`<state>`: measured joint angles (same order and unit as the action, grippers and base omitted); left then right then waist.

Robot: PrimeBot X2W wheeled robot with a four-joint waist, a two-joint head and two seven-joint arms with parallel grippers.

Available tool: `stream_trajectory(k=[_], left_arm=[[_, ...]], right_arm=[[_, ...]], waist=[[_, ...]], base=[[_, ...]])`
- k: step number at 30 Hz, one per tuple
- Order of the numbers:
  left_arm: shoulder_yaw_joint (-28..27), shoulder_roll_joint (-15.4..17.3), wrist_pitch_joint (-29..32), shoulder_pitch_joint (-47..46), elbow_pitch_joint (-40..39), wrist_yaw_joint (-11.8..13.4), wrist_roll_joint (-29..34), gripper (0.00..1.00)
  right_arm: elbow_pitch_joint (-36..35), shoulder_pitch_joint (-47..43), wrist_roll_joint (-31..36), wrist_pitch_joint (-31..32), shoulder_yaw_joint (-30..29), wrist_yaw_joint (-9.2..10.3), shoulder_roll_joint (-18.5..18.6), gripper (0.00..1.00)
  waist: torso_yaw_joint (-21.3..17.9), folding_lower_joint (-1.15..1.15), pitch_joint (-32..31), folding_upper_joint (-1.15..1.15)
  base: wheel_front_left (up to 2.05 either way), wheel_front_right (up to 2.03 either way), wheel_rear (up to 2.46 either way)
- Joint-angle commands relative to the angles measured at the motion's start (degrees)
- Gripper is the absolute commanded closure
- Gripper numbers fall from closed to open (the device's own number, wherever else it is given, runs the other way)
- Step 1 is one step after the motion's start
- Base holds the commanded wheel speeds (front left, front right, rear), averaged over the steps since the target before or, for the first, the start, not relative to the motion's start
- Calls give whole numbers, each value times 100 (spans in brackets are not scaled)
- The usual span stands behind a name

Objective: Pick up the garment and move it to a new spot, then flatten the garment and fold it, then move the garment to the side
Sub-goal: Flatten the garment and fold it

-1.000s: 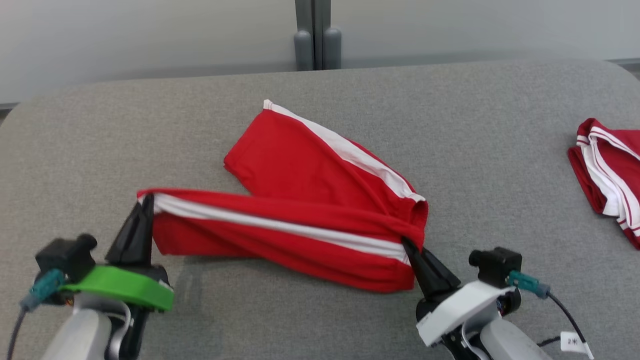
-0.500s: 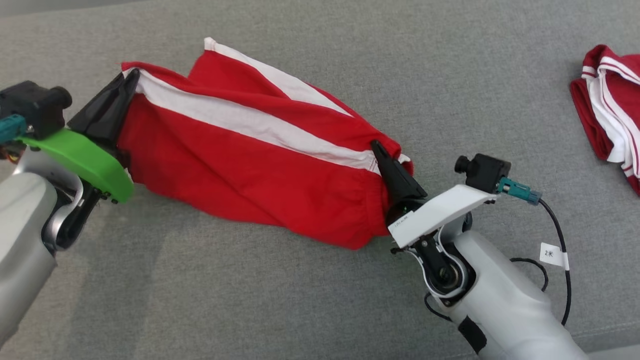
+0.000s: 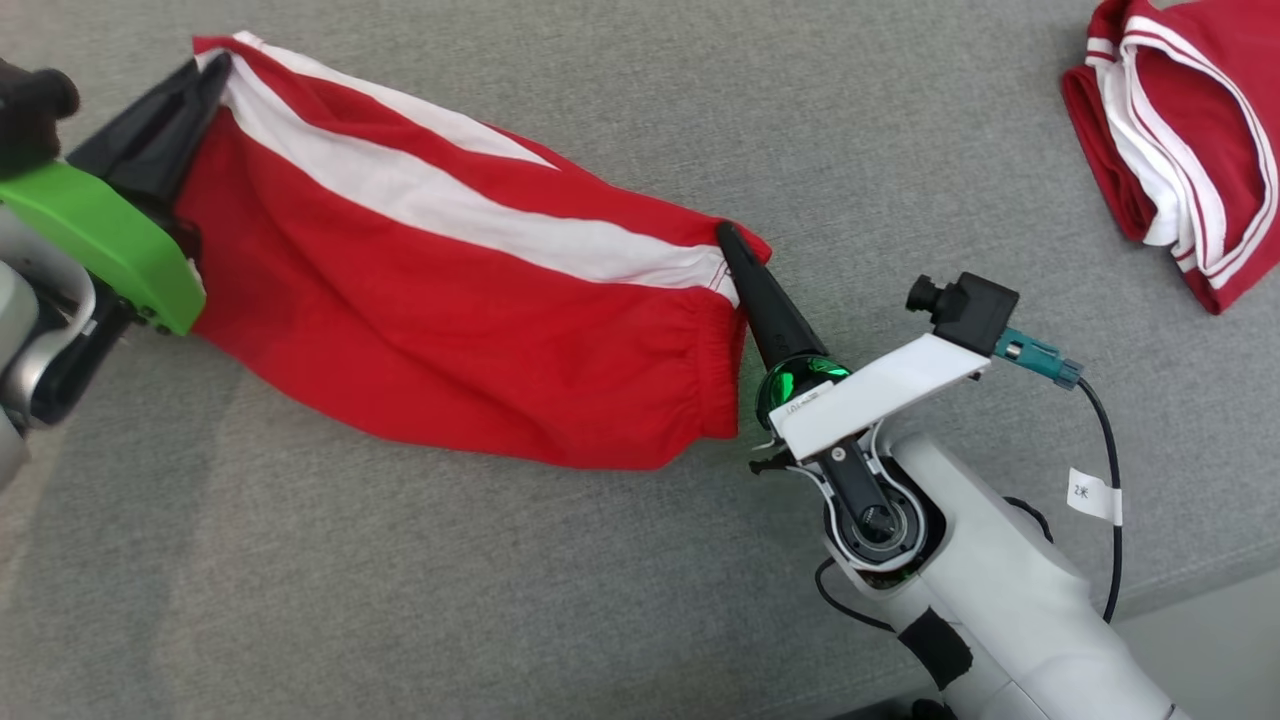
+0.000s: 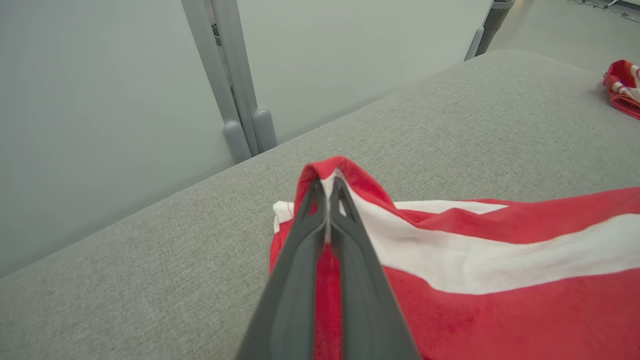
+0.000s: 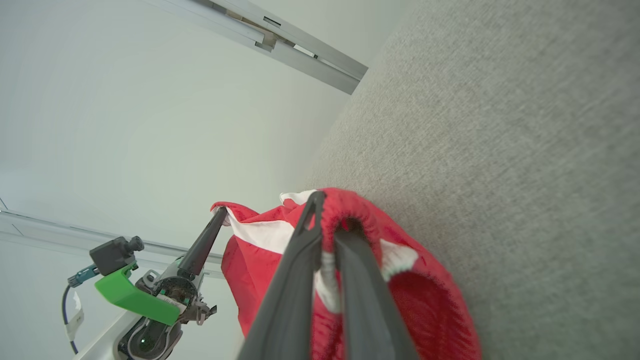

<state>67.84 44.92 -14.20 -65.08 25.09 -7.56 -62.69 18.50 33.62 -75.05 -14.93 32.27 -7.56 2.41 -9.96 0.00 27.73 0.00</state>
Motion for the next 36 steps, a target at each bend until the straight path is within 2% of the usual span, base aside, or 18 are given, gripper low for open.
stream_trajectory(k=[1, 10, 11, 12, 13, 14, 19, 22, 26, 31, 33, 36], left_arm=[[54, 87, -46, -156, 56, 16, -91, 100], [406, 116, -100, -397, 518, 16, -203, 100], [423, 98, -103, -393, 583, 16, -166, 95], [441, 69, -106, -371, 643, 16, -135, 18], [451, 38, -106, -339, 709, 16, -136, 0], [451, -6, -98, -303, 775, 16, -152, 0], [105, -183, -100, 6, 1011, 16, -210, 0], [-475, -357, -96, 330, 1055, 16, -140, 0], [-1084, -565, -90, 975, 1044, 16, 251, 0], [-1883, -886, -90, 1677, 1110, 16, 654, 0], [-2115, -960, -91, 1850, 1141, 16, 837, 0], [-2341, -1052, -91, 2004, 1192, 16, 1048, 0]], right_arm=[[39, -152, 4, -25, -94, 16, 111, 100], [-69, -328, 171, -22, -50, 16, 96, 100], [-60, -328, 183, -22, -43, 16, 94, 100], [-41, -322, 225, -23, -48, 16, 93, 56], [-27, -318, 239, -23, -63, 16, 95, 11], [-9, -314, 298, -23, -52, 16, 96, 0], [125, -420, 494, -23, -158, 16, 97, 0], [237, -596, 564, -24, -246, 16, 218, 0], [328, -855, 653, -24, -423, 16, 366, 0], [398, -1137, 984, -24, -880, 14, 534, 0], [435, -1193, 1313, -24, -1135, 12, 570, 0], [386, -1247, 1740, -24, -1585, 10, 458, 0]], waist=[[-150, 0, 124, 0], [-293, 0, 149, 0], [-292, 0, 145, 0], [-288, 0, 132, 0], [-280, 0, 114, 0], [-265, 0, 87, 0], [-161, 0, -122, 0], [-81, 0, -321, 0], [26, 0, -567, 0], [103, 0, -739, 0], [105, 0, -765, 0], [76, 0, -745, 0]], base=[[0, 0, 0], [0, 0, 0], [0, 0, 0], [0, 0, 0], [0, 0, 0], [0, 0, 0], [0, 0, 0], [0, 0, 0], [0, 0, 0], [0, 0, 0], [0, 0, 0], [0, 0, 0]])
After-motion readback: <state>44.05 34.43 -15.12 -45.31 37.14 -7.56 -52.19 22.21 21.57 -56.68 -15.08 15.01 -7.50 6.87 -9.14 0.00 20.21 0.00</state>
